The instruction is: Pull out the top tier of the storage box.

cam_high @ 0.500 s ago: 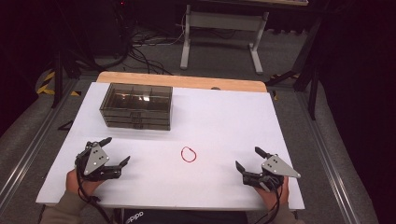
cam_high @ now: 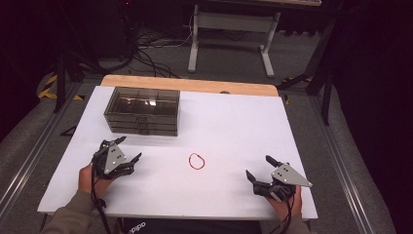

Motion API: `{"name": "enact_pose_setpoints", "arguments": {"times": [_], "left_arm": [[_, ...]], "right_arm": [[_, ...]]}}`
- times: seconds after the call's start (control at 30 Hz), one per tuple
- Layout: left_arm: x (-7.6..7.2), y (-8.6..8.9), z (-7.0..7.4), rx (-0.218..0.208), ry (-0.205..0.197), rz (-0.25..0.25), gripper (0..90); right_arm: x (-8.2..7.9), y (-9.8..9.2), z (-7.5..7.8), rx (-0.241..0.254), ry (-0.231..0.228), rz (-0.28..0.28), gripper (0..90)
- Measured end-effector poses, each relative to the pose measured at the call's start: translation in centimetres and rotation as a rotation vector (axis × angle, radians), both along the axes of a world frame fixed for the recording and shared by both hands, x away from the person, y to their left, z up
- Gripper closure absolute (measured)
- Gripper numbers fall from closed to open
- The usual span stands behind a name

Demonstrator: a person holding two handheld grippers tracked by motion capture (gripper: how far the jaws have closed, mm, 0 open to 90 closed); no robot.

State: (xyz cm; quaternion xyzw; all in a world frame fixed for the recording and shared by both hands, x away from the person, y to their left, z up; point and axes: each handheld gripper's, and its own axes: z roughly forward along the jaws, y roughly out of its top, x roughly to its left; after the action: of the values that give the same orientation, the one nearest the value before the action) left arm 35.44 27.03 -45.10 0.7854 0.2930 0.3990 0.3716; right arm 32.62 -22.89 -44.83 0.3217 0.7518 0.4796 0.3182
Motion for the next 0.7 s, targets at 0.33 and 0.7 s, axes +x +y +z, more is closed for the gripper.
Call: {"name": "enact_pose_setpoints", "arguments": {"times": [0.33, 0.7], "left_arm": [[3.7, -1.2, 0.8, 0.007, -0.071, 0.063, 34.3], [5.4, -2.0, -0.1, 0.091, -0.132, 0.145, 57.2]], "right_arm": [[0.2, 0.1, -0.3, -0.014, 0.006, -0.003, 15.6], [0.2, -0.1, -0.4, -0.036, -0.007, -0.016, 18.1]]}}
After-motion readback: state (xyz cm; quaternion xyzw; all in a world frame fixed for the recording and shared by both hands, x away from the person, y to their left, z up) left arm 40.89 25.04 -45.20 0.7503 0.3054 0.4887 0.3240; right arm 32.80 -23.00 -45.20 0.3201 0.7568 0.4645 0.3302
